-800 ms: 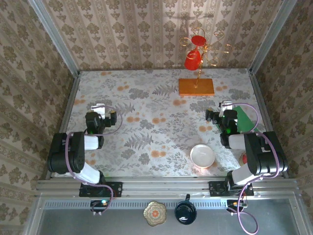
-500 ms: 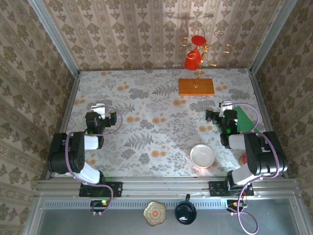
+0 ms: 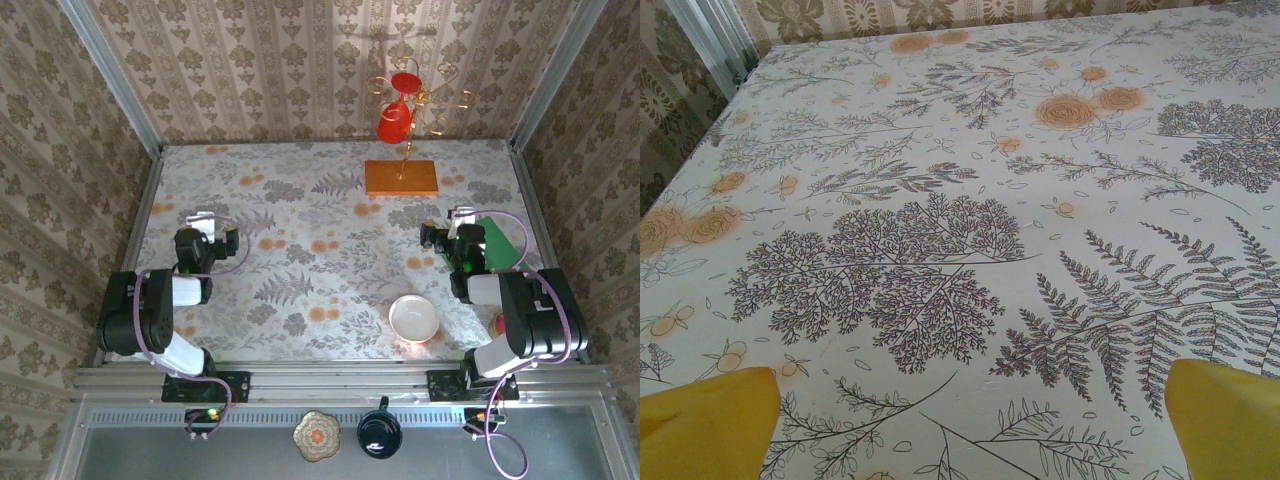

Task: Fold a paper plane with a square sheet of paper (pick it up from the middle)
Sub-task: Move the square sheet of paper to the center of the table.

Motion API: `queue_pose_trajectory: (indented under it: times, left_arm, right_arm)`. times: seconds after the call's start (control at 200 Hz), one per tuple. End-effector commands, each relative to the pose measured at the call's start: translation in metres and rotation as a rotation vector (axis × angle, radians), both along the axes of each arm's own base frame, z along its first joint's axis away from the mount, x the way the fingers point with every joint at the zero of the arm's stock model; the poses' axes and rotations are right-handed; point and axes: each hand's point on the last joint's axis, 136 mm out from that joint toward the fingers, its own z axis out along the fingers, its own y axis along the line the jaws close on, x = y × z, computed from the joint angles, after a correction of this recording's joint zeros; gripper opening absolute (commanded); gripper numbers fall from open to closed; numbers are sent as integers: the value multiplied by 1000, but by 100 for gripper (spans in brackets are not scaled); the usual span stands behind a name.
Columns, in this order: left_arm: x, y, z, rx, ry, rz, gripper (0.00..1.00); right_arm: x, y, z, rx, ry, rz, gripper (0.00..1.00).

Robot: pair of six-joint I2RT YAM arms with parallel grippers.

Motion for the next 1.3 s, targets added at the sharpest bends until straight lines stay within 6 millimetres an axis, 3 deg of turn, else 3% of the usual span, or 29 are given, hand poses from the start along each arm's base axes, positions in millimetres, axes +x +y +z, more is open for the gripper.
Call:
queue_pose_trajectory:
  times: [0.0,0.195,0.3,0.315,0.39,0.56,0.695,0.925,1.11,1.295]
  left_arm:
    - [8,0,9,9,-30,-7,100]
    - [7,2,15,32,-39,28,100]
    - [6,7,31,55,-17,75,100]
    - [6,7,34,57,-13,82,100]
    - [4,13,46,49,33,126,100]
    - [-1,13,84,-172,106,228,100]
    - [-4,-11,99,-370,235,194,100]
    - [-6,-79,108,-603,324,-83,100]
    - [-13,-124,93,-580,414,-190,100]
    - [-16,-159,73,-569,494,-247,99]
  right_arm:
    - [10,3,10,-9,-38,14,100]
    - [9,1,16,-11,-53,-3,100]
    - [6,-6,36,-16,-23,-40,100]
    - [5,-7,49,-16,-45,-49,100]
    - [-1,-15,70,7,-48,-106,100]
    - [-21,-20,105,168,-31,-209,100]
    - [-31,-18,114,267,38,-249,100]
    - [-41,-13,77,401,401,-324,100]
    - [-44,-11,30,503,614,-359,100]
    - [-40,-22,-8,614,734,-417,89]
